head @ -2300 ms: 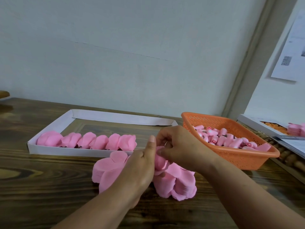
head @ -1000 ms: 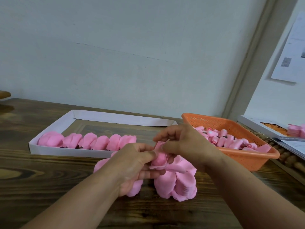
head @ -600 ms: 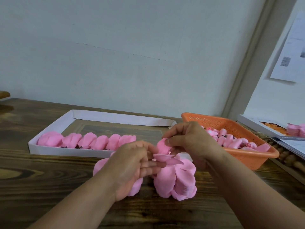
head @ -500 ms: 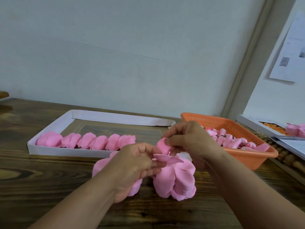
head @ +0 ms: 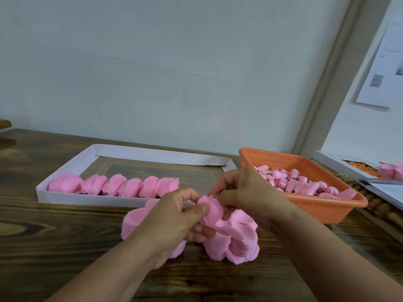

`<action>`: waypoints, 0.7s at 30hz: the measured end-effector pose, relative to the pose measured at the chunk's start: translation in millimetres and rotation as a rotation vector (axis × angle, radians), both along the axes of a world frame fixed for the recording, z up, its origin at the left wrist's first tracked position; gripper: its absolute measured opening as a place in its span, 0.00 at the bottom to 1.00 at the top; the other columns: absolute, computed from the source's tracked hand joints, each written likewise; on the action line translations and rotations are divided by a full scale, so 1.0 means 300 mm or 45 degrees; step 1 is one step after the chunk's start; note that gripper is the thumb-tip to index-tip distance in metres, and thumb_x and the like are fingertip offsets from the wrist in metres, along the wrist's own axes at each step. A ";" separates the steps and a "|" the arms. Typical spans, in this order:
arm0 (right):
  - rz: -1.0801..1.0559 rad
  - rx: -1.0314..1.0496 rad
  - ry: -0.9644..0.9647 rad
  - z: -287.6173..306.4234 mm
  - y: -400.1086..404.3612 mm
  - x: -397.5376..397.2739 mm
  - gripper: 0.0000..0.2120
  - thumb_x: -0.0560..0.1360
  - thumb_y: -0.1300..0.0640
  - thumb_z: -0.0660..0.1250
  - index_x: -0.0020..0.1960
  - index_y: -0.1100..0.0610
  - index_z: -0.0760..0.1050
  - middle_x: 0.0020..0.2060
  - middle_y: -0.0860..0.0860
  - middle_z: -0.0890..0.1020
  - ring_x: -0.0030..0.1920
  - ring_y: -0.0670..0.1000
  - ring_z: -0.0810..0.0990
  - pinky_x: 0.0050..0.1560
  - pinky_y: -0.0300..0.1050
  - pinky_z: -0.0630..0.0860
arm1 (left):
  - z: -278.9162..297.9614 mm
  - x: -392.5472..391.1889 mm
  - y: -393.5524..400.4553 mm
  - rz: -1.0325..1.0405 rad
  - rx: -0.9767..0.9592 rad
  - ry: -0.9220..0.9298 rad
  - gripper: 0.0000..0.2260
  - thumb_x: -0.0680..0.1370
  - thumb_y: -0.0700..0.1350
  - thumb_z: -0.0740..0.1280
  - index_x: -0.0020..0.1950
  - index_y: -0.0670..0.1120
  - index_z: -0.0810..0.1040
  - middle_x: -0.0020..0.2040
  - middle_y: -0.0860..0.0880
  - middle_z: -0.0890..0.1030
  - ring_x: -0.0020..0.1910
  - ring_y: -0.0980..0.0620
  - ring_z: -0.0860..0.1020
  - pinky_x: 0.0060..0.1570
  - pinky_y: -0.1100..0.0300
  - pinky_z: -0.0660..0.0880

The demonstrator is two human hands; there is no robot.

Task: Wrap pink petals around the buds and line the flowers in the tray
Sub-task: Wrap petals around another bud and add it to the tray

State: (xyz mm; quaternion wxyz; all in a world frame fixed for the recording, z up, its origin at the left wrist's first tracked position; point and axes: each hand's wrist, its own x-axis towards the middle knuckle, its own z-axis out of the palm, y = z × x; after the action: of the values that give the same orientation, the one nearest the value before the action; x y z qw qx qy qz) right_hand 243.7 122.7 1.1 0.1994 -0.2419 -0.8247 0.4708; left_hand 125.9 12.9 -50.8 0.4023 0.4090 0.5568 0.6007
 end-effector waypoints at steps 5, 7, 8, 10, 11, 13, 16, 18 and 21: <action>0.057 0.007 0.004 0.011 -0.017 0.006 0.02 0.69 0.69 0.68 0.39 0.69 0.78 0.26 0.53 0.80 0.25 0.48 0.77 0.27 0.38 0.75 | 0.005 -0.004 -0.002 0.056 -0.041 0.052 0.04 0.77 0.43 0.67 0.46 0.44 0.74 0.35 0.44 0.84 0.34 0.47 0.84 0.32 0.61 0.78; 0.052 0.038 -0.016 0.011 -0.026 0.006 0.02 0.68 0.69 0.70 0.38 0.64 0.79 0.25 0.52 0.80 0.24 0.48 0.77 0.27 0.38 0.74 | 0.006 -0.003 0.001 0.094 -0.049 0.061 0.05 0.77 0.44 0.67 0.46 0.44 0.74 0.34 0.44 0.84 0.33 0.48 0.84 0.32 0.60 0.79; 0.028 0.050 -0.016 0.009 -0.026 0.003 0.05 0.68 0.70 0.70 0.36 0.63 0.79 0.24 0.52 0.80 0.23 0.49 0.77 0.26 0.38 0.74 | 0.005 0.000 0.004 0.120 -0.048 0.057 0.05 0.78 0.44 0.66 0.47 0.44 0.73 0.34 0.44 0.84 0.32 0.48 0.84 0.32 0.59 0.79; -0.029 0.046 -0.001 0.004 -0.023 -0.004 0.08 0.69 0.72 0.68 0.34 0.62 0.78 0.23 0.52 0.79 0.21 0.49 0.76 0.25 0.38 0.74 | 0.001 0.008 0.010 0.178 -0.041 0.033 0.04 0.79 0.44 0.64 0.49 0.44 0.72 0.33 0.43 0.84 0.31 0.47 0.83 0.30 0.59 0.80; -0.056 0.043 -0.001 0.002 -0.021 -0.008 0.09 0.69 0.72 0.68 0.34 0.62 0.77 0.22 0.52 0.78 0.21 0.49 0.75 0.24 0.37 0.74 | -0.003 0.013 0.012 0.204 -0.032 0.011 0.03 0.80 0.43 0.63 0.50 0.44 0.72 0.32 0.44 0.84 0.31 0.47 0.83 0.30 0.59 0.79; -0.109 0.029 0.001 -0.005 -0.014 -0.015 0.10 0.69 0.73 0.67 0.32 0.63 0.77 0.21 0.51 0.77 0.21 0.48 0.75 0.23 0.37 0.73 | -0.013 0.020 0.012 0.228 -0.002 -0.037 0.01 0.81 0.41 0.61 0.52 0.45 0.71 0.32 0.45 0.84 0.31 0.47 0.83 0.28 0.60 0.78; -0.179 0.008 0.027 -0.014 -0.005 -0.021 0.11 0.69 0.74 0.66 0.31 0.63 0.76 0.20 0.52 0.76 0.20 0.47 0.75 0.23 0.37 0.73 | -0.028 0.032 0.008 0.223 0.050 -0.034 0.06 0.81 0.37 0.60 0.52 0.48 0.73 0.35 0.47 0.84 0.34 0.48 0.84 0.30 0.63 0.77; -0.206 -0.004 0.047 -0.017 -0.005 -0.025 0.12 0.70 0.74 0.65 0.30 0.62 0.75 0.19 0.51 0.76 0.20 0.47 0.75 0.22 0.35 0.72 | -0.035 0.041 0.006 0.221 0.079 0.004 0.10 0.81 0.37 0.61 0.53 0.51 0.76 0.38 0.48 0.85 0.36 0.51 0.84 0.33 0.65 0.78; -0.234 -0.004 0.075 -0.017 -0.005 -0.031 0.13 0.69 0.74 0.65 0.29 0.62 0.75 0.19 0.51 0.76 0.20 0.46 0.74 0.22 0.34 0.71 | -0.042 0.051 0.009 0.247 0.127 0.039 0.15 0.80 0.37 0.62 0.58 0.57 0.74 0.39 0.51 0.85 0.38 0.53 0.84 0.36 0.65 0.78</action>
State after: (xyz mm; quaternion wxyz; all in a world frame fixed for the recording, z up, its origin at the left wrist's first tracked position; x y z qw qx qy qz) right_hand 234.5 121.2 -4.0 0.2654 -0.3028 -0.7921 0.4587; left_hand 141.4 15.7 -63.5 0.3128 0.3817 0.5694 0.6575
